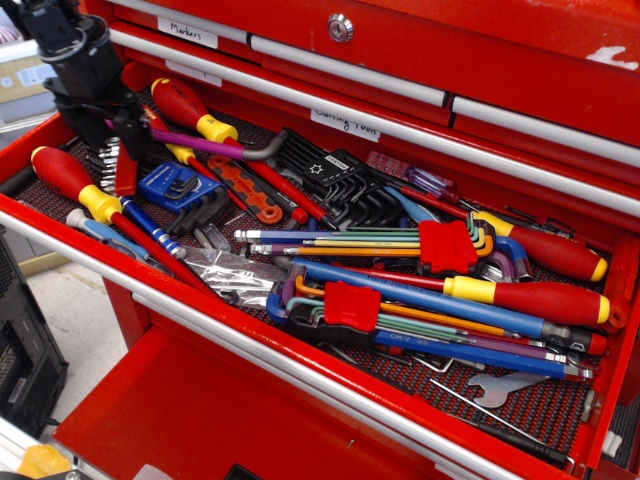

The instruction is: Pick up bit holder

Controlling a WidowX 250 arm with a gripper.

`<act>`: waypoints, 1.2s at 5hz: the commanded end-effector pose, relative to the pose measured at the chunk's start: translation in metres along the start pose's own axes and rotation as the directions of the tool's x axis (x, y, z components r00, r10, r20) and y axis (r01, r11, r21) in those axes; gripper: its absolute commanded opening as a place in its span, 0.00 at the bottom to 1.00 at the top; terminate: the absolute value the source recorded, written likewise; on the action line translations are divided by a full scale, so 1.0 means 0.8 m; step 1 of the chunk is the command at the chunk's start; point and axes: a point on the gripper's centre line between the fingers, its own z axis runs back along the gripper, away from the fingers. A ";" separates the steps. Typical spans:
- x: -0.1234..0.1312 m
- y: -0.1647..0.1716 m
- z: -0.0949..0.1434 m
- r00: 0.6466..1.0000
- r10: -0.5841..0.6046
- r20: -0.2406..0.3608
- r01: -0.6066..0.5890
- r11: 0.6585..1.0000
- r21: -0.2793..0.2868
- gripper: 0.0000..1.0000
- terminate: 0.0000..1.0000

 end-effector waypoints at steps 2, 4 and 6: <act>0.002 -0.013 0.003 0.999 0.020 0.025 -0.020 1.000 -0.006 1.00 0.00; 0.015 -0.015 0.028 1.000 0.008 -0.012 -0.008 0.999 0.035 0.00 0.00; 0.044 -0.044 0.128 0.999 -0.025 -0.038 0.031 0.986 0.163 0.00 0.00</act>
